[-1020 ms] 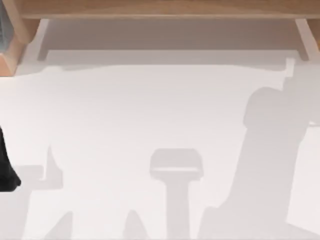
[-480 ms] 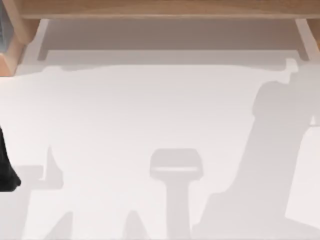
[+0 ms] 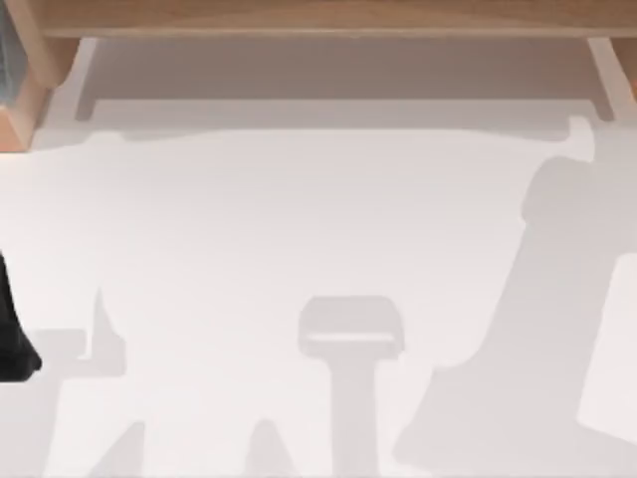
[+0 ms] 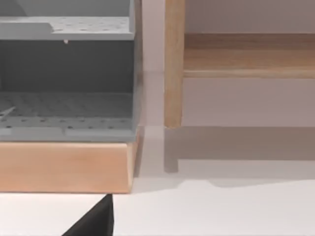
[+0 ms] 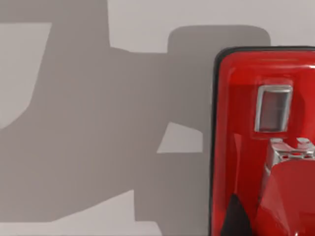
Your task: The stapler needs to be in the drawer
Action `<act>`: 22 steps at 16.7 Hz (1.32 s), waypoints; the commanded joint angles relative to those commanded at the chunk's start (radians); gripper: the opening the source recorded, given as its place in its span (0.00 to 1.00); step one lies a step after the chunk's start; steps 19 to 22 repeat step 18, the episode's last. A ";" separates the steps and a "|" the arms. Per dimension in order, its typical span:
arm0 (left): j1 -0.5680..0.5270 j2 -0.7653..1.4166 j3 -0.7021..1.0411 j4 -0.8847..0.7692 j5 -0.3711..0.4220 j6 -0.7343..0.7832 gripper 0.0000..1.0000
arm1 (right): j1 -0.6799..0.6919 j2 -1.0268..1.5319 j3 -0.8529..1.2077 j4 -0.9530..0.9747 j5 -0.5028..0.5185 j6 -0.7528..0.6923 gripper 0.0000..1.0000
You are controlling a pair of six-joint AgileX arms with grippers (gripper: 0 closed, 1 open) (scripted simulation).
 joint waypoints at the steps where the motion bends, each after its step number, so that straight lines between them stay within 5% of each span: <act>1: 0.000 0.000 0.000 0.000 0.000 0.000 1.00 | 0.000 0.000 0.000 0.000 0.000 0.000 0.15; 12: 0.000 0.000 0.000 0.000 0.000 0.000 1.00 | 0.000 0.000 0.000 0.000 0.000 0.000 0.98; 22: 0.000 0.000 0.000 0.000 0.000 0.000 1.00 | 0.000 0.000 0.000 0.000 0.000 0.000 1.00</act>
